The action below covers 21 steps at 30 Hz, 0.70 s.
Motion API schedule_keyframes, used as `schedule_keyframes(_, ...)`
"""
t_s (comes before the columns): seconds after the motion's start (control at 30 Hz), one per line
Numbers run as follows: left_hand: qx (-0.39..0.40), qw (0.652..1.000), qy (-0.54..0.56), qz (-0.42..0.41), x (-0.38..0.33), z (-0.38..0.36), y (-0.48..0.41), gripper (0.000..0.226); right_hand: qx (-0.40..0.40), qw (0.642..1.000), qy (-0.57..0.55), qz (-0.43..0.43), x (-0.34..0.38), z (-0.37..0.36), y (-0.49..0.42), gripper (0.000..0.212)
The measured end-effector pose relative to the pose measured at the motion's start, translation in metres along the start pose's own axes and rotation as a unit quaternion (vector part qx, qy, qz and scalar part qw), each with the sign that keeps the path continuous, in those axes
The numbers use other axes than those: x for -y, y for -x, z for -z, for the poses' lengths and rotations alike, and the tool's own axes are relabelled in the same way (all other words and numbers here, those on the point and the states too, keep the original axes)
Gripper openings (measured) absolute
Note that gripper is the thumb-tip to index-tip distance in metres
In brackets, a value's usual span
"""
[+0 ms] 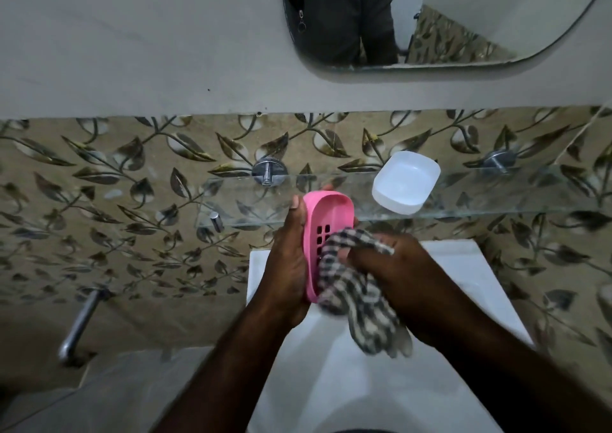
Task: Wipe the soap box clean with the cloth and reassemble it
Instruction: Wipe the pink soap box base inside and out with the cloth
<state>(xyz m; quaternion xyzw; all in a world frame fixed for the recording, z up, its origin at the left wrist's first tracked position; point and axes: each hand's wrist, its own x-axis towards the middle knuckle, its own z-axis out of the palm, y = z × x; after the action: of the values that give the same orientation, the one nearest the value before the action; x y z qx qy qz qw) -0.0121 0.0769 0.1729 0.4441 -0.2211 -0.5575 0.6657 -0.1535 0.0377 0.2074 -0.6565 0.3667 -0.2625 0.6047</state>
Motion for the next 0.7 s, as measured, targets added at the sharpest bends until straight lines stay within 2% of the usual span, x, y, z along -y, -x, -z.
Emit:
schedule_keyframes(0.07, 0.006, 1.000, -0.029, -0.011, 0.003, -0.004, 0.001, 0.068, -0.059, 0.995, -0.078, 0.006, 0.000, 0.002, -0.003, 0.015)
schedule_keyframes(0.13, 0.019, 0.998, -0.061, -0.022, 0.005, -0.007, 0.002, 0.065, -0.076, 0.992, -0.095, 0.031, 0.003, -0.001, -0.006, 0.013)
schedule_keyframes(0.2, 0.024, 0.994, -0.097, -0.038, 0.002, -0.009, 0.003, 0.058, -0.067, 0.992, -0.045, 0.095, 0.004, -0.002, -0.006, 0.012)
schedule_keyframes(0.27, 0.016, 0.991, -0.128, -0.038, -0.005, -0.009, 0.003, 0.064, -0.055, 0.975, 0.081, 0.197, 0.003, 0.000, -0.005, 0.018)
schedule_keyframes(0.33, 0.002, 0.993, -0.119, -0.026, -0.012, -0.007, 0.002, 0.072, -0.031, 0.928, 0.239, 0.284, 0.002, 0.003, -0.005, 0.024)
schedule_keyframes(0.43, -0.017, 0.996, -0.078, -0.031, -0.015, -0.005, 0.000, 0.066, 0.051, 0.825, 0.436, 0.356, -0.008, 0.007, -0.003, 0.030)
schedule_keyframes(0.5, -0.021, 0.996, -0.072, -0.042, -0.015, -0.006, 0.000, 0.058, 0.071, 0.773, 0.507, 0.374, -0.014, 0.011, -0.002, 0.033)
schedule_keyframes(0.57, -0.022, 0.995, -0.082, -0.052, -0.014, -0.007, -0.001, 0.055, 0.039, 0.745, 0.547, 0.379, -0.015, 0.015, -0.006, 0.038)
schedule_keyframes(0.6, -0.023, 0.995, -0.081, -0.055, -0.015, -0.008, 0.000, 0.058, 0.012, 0.748, 0.551, 0.369, -0.015, 0.015, -0.007, 0.038)
schedule_keyframes(0.7, -0.054, 0.992, -0.081, -0.080, -0.016, -0.011, 0.000, 0.067, -0.051, 0.814, 0.504, 0.285, -0.021, 0.003, -0.002, 0.036)
